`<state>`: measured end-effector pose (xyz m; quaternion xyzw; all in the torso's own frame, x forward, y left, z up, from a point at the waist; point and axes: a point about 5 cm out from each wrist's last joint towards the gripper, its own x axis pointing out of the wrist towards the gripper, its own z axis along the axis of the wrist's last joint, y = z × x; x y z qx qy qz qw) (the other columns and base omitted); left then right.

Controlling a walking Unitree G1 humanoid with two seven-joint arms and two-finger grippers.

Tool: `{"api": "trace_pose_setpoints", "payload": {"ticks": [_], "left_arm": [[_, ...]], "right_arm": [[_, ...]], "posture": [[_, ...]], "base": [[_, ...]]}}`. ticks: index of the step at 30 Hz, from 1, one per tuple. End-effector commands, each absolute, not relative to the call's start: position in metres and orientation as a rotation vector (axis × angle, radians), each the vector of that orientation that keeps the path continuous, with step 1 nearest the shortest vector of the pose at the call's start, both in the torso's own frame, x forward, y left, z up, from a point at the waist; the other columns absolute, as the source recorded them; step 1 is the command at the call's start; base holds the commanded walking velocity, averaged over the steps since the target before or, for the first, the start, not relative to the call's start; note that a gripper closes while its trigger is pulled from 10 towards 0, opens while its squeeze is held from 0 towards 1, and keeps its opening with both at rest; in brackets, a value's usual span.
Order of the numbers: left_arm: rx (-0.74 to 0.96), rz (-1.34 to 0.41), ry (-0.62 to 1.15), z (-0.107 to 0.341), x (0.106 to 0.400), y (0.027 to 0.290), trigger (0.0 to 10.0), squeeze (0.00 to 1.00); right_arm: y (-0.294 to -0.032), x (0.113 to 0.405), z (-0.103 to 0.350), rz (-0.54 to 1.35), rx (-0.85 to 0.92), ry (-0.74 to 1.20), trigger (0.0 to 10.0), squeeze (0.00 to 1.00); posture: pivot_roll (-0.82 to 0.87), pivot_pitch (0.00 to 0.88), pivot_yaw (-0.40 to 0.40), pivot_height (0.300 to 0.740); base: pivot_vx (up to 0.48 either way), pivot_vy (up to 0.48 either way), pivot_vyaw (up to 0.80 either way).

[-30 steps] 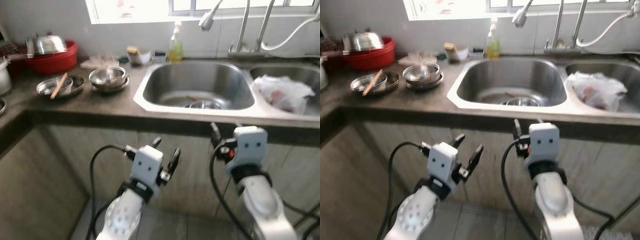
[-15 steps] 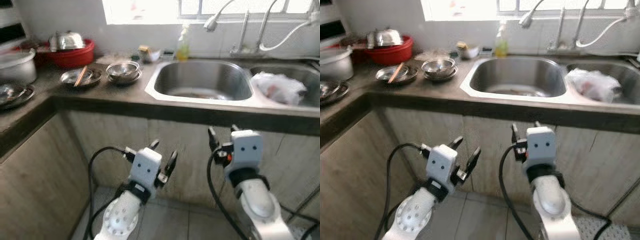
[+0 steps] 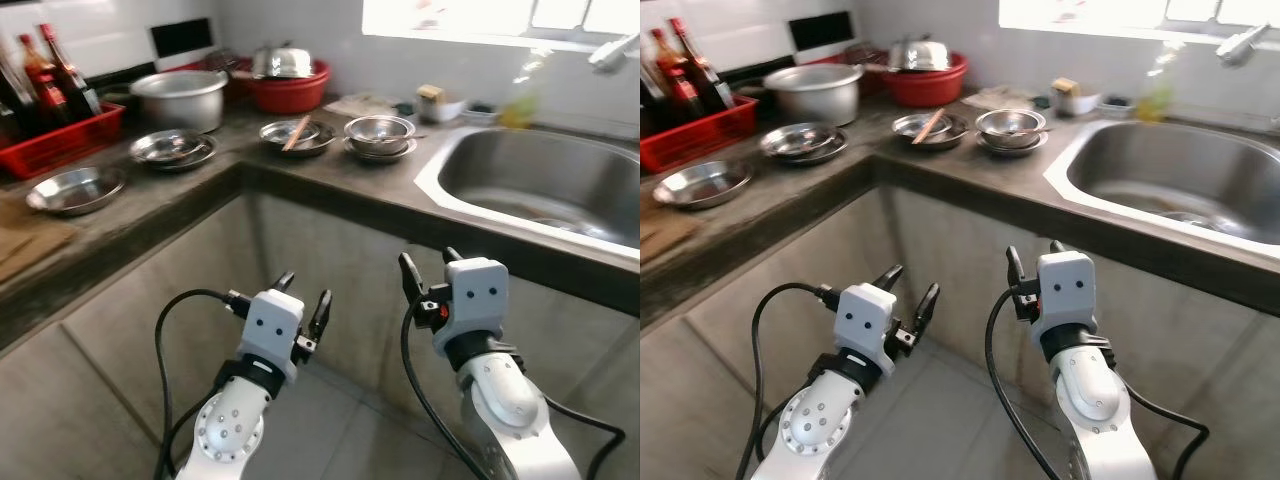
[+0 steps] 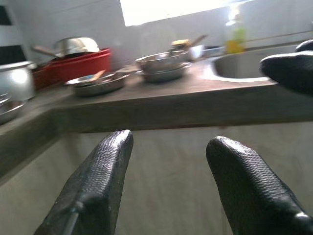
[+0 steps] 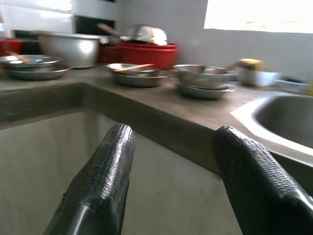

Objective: Kitchen organization

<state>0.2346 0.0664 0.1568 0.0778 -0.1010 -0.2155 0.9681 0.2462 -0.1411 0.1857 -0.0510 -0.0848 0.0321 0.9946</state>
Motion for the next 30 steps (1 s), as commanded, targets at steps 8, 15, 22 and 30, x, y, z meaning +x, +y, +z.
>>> {"api": "trace_pose_setpoints", "payload": {"ticks": [8, 15, 22, 30], "left_arm": [[0.178, -0.417, -0.193, 0.1553, 0.2368, 0.0736, 10.0, 0.00], [0.177, -0.416, -0.194, 0.1559, 0.2380, 0.0729, 10.0, 0.00], [0.176, -0.417, -0.193, 0.1554, 0.2375, 0.0731, 10.0, 0.00], [0.174, -0.418, -0.194, 0.1555, 0.2384, 0.0736, 10.0, 0.00]], "right_arm": [[-0.1369, 0.2491, 0.1876, 0.083, -0.087, -0.182, 10.0, 0.00], [-0.1377, 0.2503, 0.1881, 0.083, -0.089, -0.184, 10.0, 0.00], [-0.1367, 0.2512, 0.1889, 0.090, -0.087, -0.190, 10.0, 0.00], [-0.1388, 0.2561, 0.1912, 0.076, -0.087, -0.193, 10.0, 0.00]], "posture": [[0.09, 0.062, 0.011, 0.740], [0.09, 0.062, 0.010, 0.740], [0.09, 0.058, 0.013, 0.740], [0.10, 0.047, 0.013, 0.740]], "base": [[0.298, 0.000, 0.79], [0.297, 0.000, 0.79], [0.288, 0.000, 0.79], [0.287, 0.000, 0.49]]}}
